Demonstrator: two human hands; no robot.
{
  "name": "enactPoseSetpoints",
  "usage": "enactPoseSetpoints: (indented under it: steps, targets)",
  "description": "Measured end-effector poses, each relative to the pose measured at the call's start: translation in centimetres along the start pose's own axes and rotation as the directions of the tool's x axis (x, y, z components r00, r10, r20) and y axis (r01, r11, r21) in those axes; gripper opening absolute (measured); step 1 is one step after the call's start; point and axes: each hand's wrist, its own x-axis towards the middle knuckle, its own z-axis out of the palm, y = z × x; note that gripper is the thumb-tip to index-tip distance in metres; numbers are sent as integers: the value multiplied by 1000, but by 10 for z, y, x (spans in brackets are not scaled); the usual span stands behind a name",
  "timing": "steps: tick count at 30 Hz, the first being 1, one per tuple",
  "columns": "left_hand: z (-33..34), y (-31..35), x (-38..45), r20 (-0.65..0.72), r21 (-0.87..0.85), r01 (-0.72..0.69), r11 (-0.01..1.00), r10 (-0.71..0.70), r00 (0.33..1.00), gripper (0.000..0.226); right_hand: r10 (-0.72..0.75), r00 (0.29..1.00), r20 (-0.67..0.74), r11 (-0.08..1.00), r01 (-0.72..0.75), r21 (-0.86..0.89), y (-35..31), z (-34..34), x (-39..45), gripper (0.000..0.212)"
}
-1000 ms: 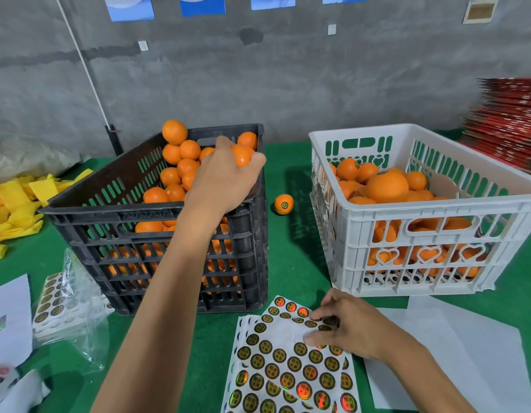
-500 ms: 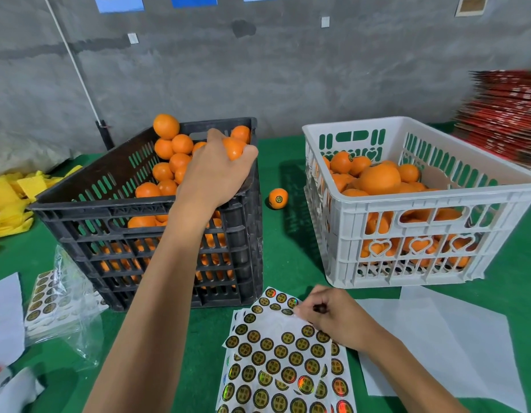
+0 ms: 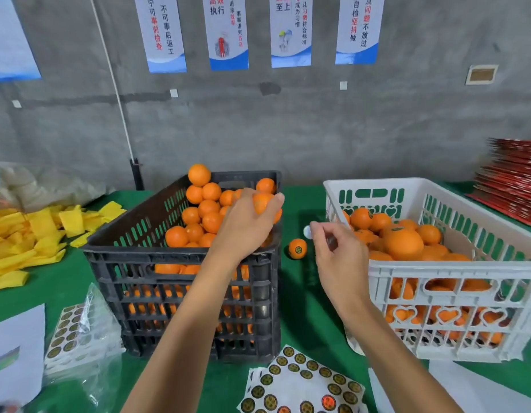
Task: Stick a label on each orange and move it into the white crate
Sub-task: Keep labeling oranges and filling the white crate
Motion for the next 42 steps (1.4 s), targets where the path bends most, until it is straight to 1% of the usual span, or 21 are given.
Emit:
enactPoseSetpoints:
  steps: [3, 5, 7, 9, 11, 13, 15, 17, 19, 22, 25, 27, 29, 33, 34, 36, 37, 38, 40, 41, 42]
  targets:
    - [-4, -3, 8, 45, -176, 129, 976, -123, 991, 62, -121, 992, -42, 990, 117, -79, -38, 18, 34, 23]
    - [-6, -5, 11, 65, -242, 186, 952, -175, 982, 57, -220, 975, -39, 952, 206, -224, -57, 31, 41, 24]
    - [-8, -5, 12, 77, -303, 216, 928, -202, 976, 52, -290, 957, 22, 901, 280, -330, -67, 42, 42, 24]
    - [-9, -5, 12, 109, -364, 248, 898, -224, 969, 54, -313, 945, 94, 901, 327, -286, -68, 49, 39, 23]
    - [-11, -4, 13, 156, -458, 309, 834, -267, 951, 53, -344, 928, 142, 898, 370, -238, -64, 49, 34, 24]
    - [-13, -3, 13, 210, -560, 368, 742, -303, 930, 50, -404, 890, 212, 848, 451, -277, -59, 47, 29, 29]
    - [-16, -1, 11, 252, -633, 370, 680, -271, 929, 48, -409, 859, 307, 794, 501, -345, -57, 44, 28, 43]
    - [-18, 4, 7, 297, -660, 348, 666, -195, 935, 50, -352, 871, 344, 766, 479, -428, -57, 36, 33, 63]
    - [-18, 7, 4, 326, -656, 325, 681, -133, 936, 59, -288, 908, 304, 766, 410, -496, -56, 25, 39, 71]
    - [-17, 9, 6, 324, -597, 253, 761, -59, 944, 63, -278, 943, 181, 736, 330, -591, -44, -3, 52, 65]
    - [-14, 6, 8, 284, -554, 216, 804, -61, 957, 55, -232, 969, 84, 679, 223, -699, -18, -43, 69, 56]
    - [-12, 4, 10, 260, -504, 231, 832, -109, 959, 46, -234, 972, 35, 686, 190, -703, -2, -67, 73, 39]
    - [-10, 3, 12, 238, -444, 265, 856, -173, 956, 39, -250, 967, 46, 708, 215, -672, 4, -74, 71, 28]
    - [-8, -5, 18, 156, -329, 289, 899, -250, 956, 24, -245, 955, 165, 822, 295, -487, -17, -34, 65, 30]
    - [-13, -12, 22, 156, -239, 287, 928, -255, 954, 22, -231, 954, 193, 858, 293, -422, -28, -19, 64, 33]
    - [-34, -28, 31, 228, 114, 244, 963, -264, 937, 26, -193, 945, 265, 923, 266, -276, -48, 11, 62, 33]
    - [-49, -37, 35, 265, 322, 219, 921, -310, 913, 35, -164, 932, 324, 946, 242, -214, -56, 26, 62, 30]
    - [-65, -48, 39, 281, 486, 208, 849, -377, 882, 48, -129, 905, 405, 962, 213, -170, -62, 39, 62, 28]
    - [-97, -74, 49, 279, 716, 191, 672, -525, 804, 68, -63, 811, 582, 972, 182, -148, -71, 64, 63, 29]
    - [-109, -84, 53, 286, 808, 157, 567, -612, 737, 70, -34, 764, 644, 970, 182, -164, -74, 74, 64, 30]
    - [-118, -93, 56, 280, 879, 124, 461, -708, 648, 68, -10, 729, 684, 964, 188, -186, -75, 84, 65, 32]
